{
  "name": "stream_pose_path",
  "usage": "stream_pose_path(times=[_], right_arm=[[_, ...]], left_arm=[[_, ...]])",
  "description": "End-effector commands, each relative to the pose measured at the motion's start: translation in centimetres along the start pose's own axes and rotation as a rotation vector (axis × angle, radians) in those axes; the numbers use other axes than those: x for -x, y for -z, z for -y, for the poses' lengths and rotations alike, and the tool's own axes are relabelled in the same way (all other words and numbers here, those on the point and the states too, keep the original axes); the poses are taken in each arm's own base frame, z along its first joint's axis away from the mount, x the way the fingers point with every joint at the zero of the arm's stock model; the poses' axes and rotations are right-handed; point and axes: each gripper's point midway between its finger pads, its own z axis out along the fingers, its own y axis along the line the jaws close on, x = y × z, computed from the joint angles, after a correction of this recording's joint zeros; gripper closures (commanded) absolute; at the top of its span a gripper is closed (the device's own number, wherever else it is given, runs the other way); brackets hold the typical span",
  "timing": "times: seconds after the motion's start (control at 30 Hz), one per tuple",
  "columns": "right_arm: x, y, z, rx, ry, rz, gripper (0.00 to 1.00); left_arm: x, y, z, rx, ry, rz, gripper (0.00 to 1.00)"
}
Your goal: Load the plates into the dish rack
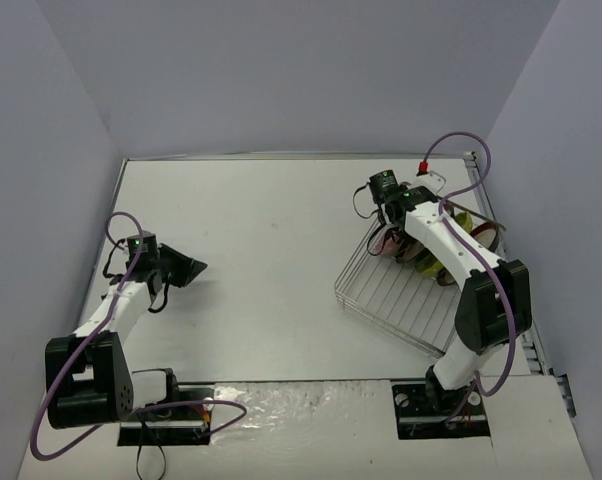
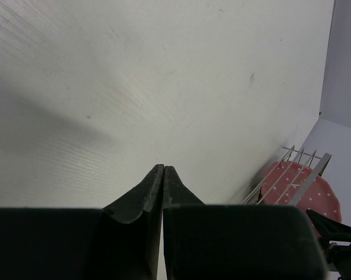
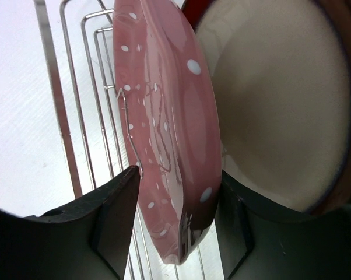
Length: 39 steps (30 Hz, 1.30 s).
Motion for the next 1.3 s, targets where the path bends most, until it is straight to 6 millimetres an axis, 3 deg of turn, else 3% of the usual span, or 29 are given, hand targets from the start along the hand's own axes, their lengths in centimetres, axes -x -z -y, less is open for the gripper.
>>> stream_pose_path(times=[0.0,0.53,0.93,1.1,1.27], right_arm=[[4.5,3.4,-0.7,0.085,-0.097,0.101,0.51],[6.6,6.0,0.6,0.124,-0.141,0.143,0.46],[9.5,9.8,1.9,0.204,-0.188,0.199,0.44],[11.2,12.0,1.7,0.271,-0.203,0.221,0.41],[12.9,14.2,1.2,0.346,-0.206,0.250,0.39]], left_arm=[[1.0,0.2,2.1,-0.071,-0.016,0.027,1.00],[1.1,0.3,2.3,-0.077,-0.017,0.027,1.00],[1.3,0.6,2.8,-0.086,-0.028,0.033,1.00],[1.7,1.4,4.3,-0.112,-0.072,0.041,1.00],[2.2,3.2,7.0,-0.166,-0.143,0.054,1.00]])
